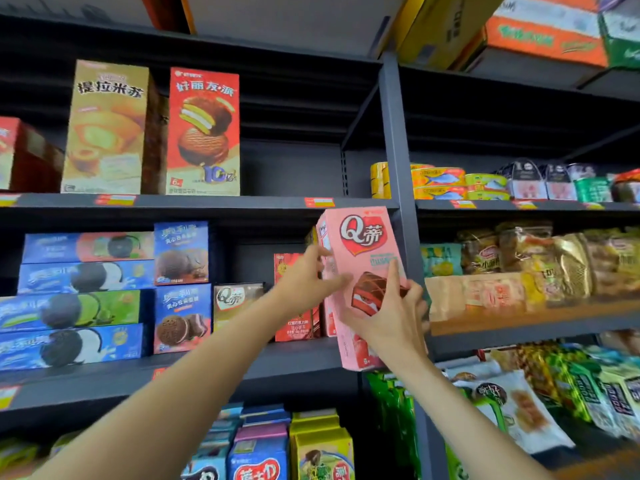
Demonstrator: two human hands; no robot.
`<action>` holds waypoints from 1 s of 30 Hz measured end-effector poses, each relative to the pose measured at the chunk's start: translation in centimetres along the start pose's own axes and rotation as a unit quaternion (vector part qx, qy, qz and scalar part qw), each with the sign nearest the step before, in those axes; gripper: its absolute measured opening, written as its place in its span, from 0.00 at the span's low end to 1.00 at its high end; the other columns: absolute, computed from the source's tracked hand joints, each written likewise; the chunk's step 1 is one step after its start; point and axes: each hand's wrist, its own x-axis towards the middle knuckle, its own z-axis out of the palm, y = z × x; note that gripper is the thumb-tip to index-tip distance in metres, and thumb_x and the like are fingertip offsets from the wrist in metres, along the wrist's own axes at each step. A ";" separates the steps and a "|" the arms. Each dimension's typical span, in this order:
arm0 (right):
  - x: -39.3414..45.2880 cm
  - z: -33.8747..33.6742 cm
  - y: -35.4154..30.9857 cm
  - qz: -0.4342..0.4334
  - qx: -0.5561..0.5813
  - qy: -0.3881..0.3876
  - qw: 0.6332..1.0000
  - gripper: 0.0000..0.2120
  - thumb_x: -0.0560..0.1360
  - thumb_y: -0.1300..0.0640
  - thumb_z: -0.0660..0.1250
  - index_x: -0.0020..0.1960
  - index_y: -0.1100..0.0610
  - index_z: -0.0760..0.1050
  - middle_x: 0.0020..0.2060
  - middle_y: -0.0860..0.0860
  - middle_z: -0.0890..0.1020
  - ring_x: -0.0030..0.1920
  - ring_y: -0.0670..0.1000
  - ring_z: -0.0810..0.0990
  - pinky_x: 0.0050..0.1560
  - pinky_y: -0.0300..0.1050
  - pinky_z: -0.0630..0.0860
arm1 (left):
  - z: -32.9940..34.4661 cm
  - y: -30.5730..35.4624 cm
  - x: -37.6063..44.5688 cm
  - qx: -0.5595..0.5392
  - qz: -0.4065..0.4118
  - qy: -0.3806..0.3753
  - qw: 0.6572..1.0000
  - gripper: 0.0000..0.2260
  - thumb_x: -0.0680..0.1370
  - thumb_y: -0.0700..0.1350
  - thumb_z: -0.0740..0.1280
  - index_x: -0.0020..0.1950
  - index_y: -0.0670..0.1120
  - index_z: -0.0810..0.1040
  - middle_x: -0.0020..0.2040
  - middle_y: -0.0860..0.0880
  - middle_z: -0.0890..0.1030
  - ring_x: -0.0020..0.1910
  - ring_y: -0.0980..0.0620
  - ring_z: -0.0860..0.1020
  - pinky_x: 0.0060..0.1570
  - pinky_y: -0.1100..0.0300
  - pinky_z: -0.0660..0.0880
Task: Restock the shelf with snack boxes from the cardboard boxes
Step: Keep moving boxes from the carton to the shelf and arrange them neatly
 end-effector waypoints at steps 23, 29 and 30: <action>4.9 4.8 -0.1 0.045 0.038 0.031 0.998 0.55 0.64 0.35 0.71 0.76 0.51 0.41 0.67 0.61 0.57 0.64 0.64 0.62 0.61 0.58 0.64 | 2.7 -3.2 2.8 -0.016 -0.022 -0.037 0.999 0.26 0.78 0.41 0.62 0.75 0.50 0.58 0.67 0.44 0.71 0.56 0.45 0.76 0.54 0.57 0.74; 5.1 7.3 0.6 0.024 0.037 0.068 0.997 0.55 0.64 0.35 0.71 0.76 0.52 0.40 0.68 0.61 0.56 0.64 0.64 0.61 0.63 0.59 0.62 | 3.1 -5.1 2.8 0.009 -0.041 -0.051 0.998 0.26 0.79 0.44 0.61 0.75 0.50 0.57 0.67 0.45 0.71 0.60 0.47 0.74 0.58 0.57 0.72; 5.2 7.5 0.6 0.019 0.033 0.070 0.997 0.55 0.65 0.35 0.70 0.76 0.52 0.40 0.68 0.62 0.56 0.65 0.64 0.61 0.64 0.59 0.61 | 3.1 -5.3 2.8 0.011 -0.042 -0.051 0.998 0.25 0.79 0.44 0.61 0.75 0.49 0.57 0.67 0.45 0.71 0.61 0.47 0.74 0.58 0.58 0.71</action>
